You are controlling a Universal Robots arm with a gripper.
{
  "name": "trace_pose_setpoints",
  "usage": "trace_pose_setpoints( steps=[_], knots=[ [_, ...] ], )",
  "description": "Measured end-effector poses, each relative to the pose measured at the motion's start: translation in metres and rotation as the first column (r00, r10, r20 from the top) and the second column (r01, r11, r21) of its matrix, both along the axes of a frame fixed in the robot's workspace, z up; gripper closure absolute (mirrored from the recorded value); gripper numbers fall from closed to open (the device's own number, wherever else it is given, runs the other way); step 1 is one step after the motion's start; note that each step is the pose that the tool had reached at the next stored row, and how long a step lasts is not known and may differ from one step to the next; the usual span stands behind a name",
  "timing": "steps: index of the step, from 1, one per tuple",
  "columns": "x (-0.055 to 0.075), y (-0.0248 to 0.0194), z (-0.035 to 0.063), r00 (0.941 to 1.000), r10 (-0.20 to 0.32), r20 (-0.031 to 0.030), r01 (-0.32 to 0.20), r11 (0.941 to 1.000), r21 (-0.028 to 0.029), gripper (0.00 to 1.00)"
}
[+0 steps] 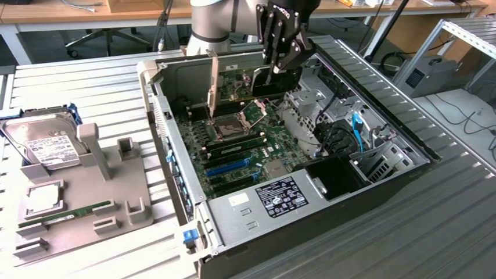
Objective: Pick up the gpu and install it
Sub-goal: 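Insert the gpu into the slot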
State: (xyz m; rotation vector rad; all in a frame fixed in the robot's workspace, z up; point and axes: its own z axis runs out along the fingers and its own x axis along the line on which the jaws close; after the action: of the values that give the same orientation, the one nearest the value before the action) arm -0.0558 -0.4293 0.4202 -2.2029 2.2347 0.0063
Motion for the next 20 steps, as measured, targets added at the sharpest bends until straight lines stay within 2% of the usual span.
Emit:
trace_pose_setpoints(
  steps=[20],
  knots=[
    [-0.0002, 0.0, -0.0028, 1.0, 0.0, 0.0001, 0.0, 1.0, 0.0002, 0.73]
  ],
)
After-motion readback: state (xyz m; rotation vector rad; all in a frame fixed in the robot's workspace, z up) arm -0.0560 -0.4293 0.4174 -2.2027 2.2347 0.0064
